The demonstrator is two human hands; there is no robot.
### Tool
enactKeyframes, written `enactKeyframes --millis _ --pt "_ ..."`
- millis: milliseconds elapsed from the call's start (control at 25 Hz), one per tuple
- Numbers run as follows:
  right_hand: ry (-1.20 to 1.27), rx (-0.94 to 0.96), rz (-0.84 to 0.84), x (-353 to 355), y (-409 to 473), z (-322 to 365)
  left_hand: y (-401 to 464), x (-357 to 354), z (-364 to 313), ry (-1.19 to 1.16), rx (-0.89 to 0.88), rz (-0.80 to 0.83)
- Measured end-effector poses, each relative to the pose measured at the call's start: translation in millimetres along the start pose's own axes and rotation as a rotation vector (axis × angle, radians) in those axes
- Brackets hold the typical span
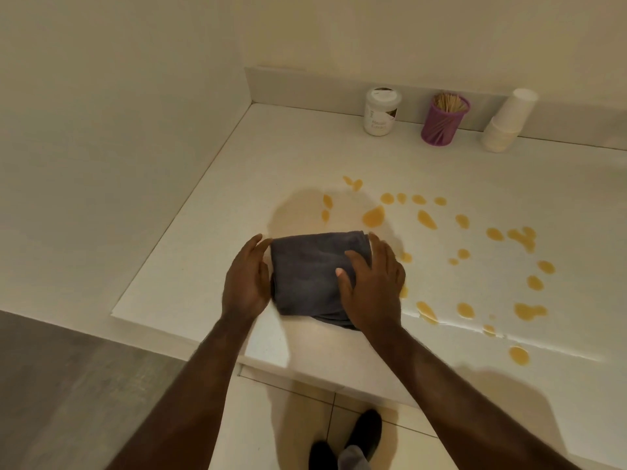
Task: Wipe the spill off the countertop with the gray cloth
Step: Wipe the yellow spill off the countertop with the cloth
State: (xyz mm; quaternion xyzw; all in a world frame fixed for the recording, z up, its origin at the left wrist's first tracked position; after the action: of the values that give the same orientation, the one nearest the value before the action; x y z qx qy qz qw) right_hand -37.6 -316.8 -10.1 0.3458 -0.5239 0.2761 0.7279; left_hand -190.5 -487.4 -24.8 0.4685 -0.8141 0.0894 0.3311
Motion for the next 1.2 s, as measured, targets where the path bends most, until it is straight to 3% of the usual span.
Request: enactKeyframes --millis 160,240,400,720,1000,1200 --pt "-0.121 0.318 0.212 -43 4 57 1 -3 10 0.025 -0.013 0.036" --pt "-0.177 0.363 0.256 -63 2 67 2 -9 12 0.043 -0.011 0.063" --pt "-0.253 0.301 0.269 -79 14 52 1 -21 18 0.133 -0.031 0.114" --pt "-0.333 0.009 0.239 -65 9 -13 6 -23 25 0.141 -0.023 0.069" --pt "-0.262 0.142 0.243 -85 41 46 5 -28 24 0.196 -0.035 0.111" --pt "-0.291 -0.003 0.282 -72 66 -26 4 -24 22 0.174 -0.042 0.081"
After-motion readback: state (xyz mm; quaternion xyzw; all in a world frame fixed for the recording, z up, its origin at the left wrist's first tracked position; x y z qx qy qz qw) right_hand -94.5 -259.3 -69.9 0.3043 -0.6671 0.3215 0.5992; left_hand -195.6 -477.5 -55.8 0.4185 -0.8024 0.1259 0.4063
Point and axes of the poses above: each hand's wrist, its own y-axis towards the middle knuckle, its own x-axis out of the back of the hand, z = x × y, the point moved 10 cm from there along y, towards the middle knuckle, and after that the axes turned 13 degrees about -y, right-handed, at the moved point
